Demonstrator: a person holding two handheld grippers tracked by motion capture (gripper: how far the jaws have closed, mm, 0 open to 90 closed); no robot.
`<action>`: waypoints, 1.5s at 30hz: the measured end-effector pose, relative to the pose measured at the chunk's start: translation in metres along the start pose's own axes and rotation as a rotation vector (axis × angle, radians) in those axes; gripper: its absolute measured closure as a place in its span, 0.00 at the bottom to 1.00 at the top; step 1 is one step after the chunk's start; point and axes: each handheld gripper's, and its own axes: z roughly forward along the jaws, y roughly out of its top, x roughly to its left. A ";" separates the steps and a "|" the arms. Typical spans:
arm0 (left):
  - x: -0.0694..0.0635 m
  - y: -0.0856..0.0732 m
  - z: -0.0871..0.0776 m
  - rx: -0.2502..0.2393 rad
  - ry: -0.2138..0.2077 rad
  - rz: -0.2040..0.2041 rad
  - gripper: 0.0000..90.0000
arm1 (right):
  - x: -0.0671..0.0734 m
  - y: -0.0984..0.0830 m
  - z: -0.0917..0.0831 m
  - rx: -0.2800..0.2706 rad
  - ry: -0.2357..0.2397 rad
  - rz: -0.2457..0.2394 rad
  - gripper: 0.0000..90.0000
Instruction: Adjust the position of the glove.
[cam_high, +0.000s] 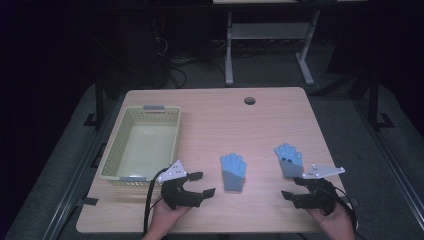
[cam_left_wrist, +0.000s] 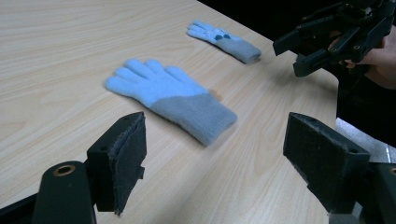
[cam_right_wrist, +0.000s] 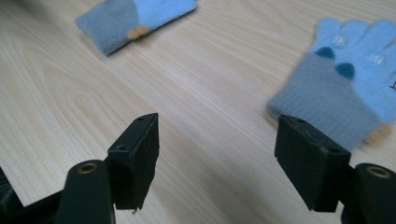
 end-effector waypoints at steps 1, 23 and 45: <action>0.000 -0.001 0.000 0.003 -0.002 0.004 0.24 | 0.000 0.000 -0.001 -0.003 -0.002 0.000 0.33; -0.003 0.003 0.000 -0.003 -0.025 0.027 0.24 | 0.002 0.017 0.000 -0.009 -0.010 -0.013 0.30; -0.002 0.004 -0.004 -0.019 -0.023 0.036 0.24 | -0.035 0.079 0.007 0.102 -0.038 -0.012 0.33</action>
